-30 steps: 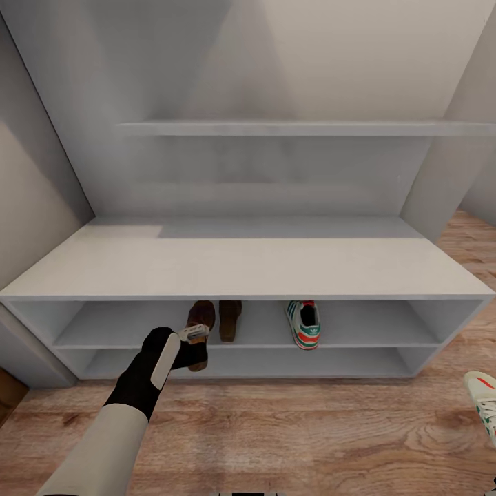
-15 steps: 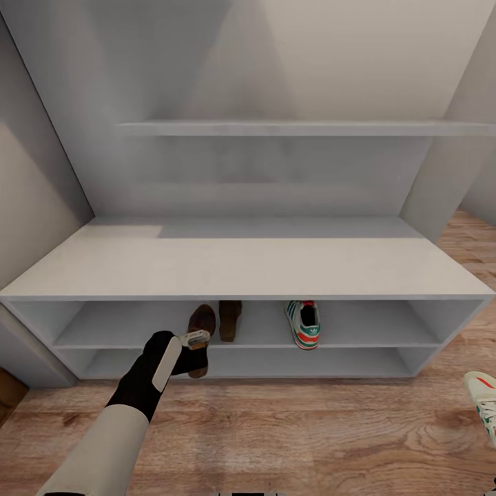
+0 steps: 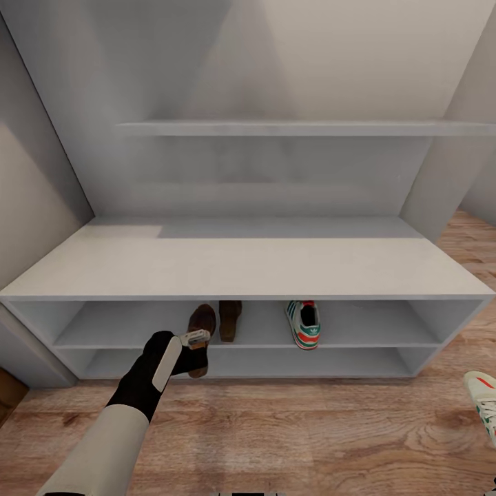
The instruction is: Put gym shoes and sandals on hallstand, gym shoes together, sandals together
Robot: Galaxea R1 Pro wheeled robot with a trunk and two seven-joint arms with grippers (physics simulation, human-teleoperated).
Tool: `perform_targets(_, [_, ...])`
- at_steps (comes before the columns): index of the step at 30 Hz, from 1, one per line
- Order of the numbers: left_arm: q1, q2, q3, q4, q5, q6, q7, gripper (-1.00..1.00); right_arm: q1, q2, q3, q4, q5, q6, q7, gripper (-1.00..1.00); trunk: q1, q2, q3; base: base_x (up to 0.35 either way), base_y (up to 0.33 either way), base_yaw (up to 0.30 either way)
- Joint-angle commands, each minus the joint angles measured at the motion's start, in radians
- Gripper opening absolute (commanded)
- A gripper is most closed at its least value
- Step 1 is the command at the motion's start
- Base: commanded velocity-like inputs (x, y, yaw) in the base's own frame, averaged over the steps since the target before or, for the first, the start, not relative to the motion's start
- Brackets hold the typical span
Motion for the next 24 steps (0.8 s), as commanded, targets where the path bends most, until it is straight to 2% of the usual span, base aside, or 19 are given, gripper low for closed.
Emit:
perform_targets(1, [0.000, -0.001, 0.002, -0.001, 0.011, 0.003, 0.009, -1.00, -0.002, 0.000, 0.003, 0.005, 0.002, -0.006, -0.002, -1.00, 0.000, 0.000, -0.001, 0.000, 0.000, 0.000])
perform_targets(20, [0.000, -0.001, 0.003, 0.000, 0.012, 0.003, 0.009, -1.00, 0.001, -0.007, 0.000, 0.005, 0.002, -0.006, -0.005, -1.00, 0.000, 0.000, -0.001, 0.018, 0.000, 0.000])
perform_targets(24, [0.000, 0.001, 0.005, 0.001, 0.012, 0.003, 0.009, -1.00, 0.016, -0.013, -0.001, 0.005, 0.001, -0.006, -0.028, -1.00, 0.000, 0.000, -0.001, 0.000, 0.000, 0.000])
